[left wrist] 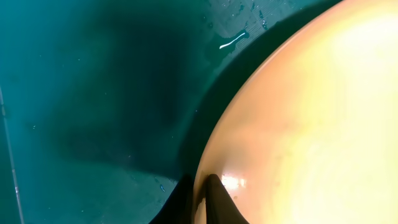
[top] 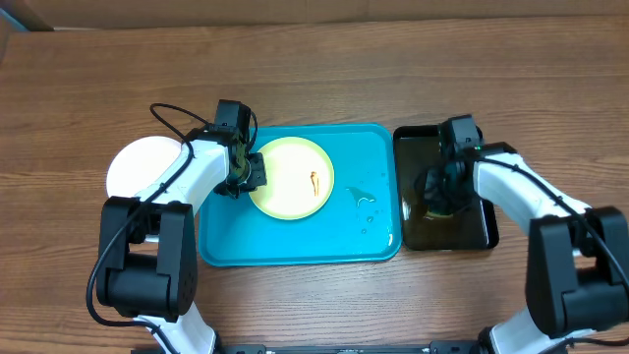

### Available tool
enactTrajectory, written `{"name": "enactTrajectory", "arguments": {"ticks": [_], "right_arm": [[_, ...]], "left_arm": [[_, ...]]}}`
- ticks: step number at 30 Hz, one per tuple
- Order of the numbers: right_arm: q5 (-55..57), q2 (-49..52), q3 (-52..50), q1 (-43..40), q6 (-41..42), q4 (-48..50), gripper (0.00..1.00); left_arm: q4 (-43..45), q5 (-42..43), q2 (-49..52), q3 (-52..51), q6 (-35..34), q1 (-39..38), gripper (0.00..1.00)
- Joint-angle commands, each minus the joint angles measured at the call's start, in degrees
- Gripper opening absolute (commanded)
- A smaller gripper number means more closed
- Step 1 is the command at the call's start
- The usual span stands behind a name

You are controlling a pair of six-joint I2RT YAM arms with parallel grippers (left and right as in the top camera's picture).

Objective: Clean dirty plates on tray and stack at the side
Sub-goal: 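Lower the right gripper into the black tray and grasp the sponge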

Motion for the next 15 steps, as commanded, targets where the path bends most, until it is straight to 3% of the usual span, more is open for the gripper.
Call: {"name": "enactTrajectory", "arguments": {"ticks": [1,3,4,5,6,7,13,14,15], "right_arm": [[-1.7,0.8,-4.5,-0.1,0.4,3.2,0.04],[-1.7,0.8,-4.4,-0.1,0.4,3.1,0.04],[-2.1,0.7,-3.8,-0.1,0.4,2.4,0.13],[-2.5,0.7,-2.8,-0.1,0.2,1.2,0.39],[-2.5,0.7,-1.9,-0.1,0.2,-0.3,0.52],[-2.5,0.7,-0.6,-0.1,0.2,-2.3,0.55],[-2.5,0.7,2.9,-0.1,0.2,-12.0,0.55],[-2.5,0.8,2.8,-0.1,0.2,-12.5,0.52],[-2.5,0.8,2.6,-0.1,0.2,-13.0,0.4]], "left_arm": [[-1.1,-1.0,1.9,-2.3,-0.2,-0.2,0.08],[-1.1,-1.0,1.9,-2.3,-0.2,-0.2,0.08],[-1.1,-1.0,1.9,-2.3,-0.2,-0.2,0.08],[-1.1,-1.0,1.9,-2.3,-0.2,-0.2,0.08],[-1.1,-1.0,1.9,-2.3,-0.2,-0.2,0.08],[-1.1,-1.0,1.9,-2.3,-0.2,-0.2,0.08],[-1.0,-1.0,1.9,-2.3,-0.2,-0.2,0.08],[-1.0,-1.0,1.9,-2.3,-0.2,-0.2,0.08],[-1.0,-1.0,1.9,-2.3,-0.2,-0.2,0.08]]}}
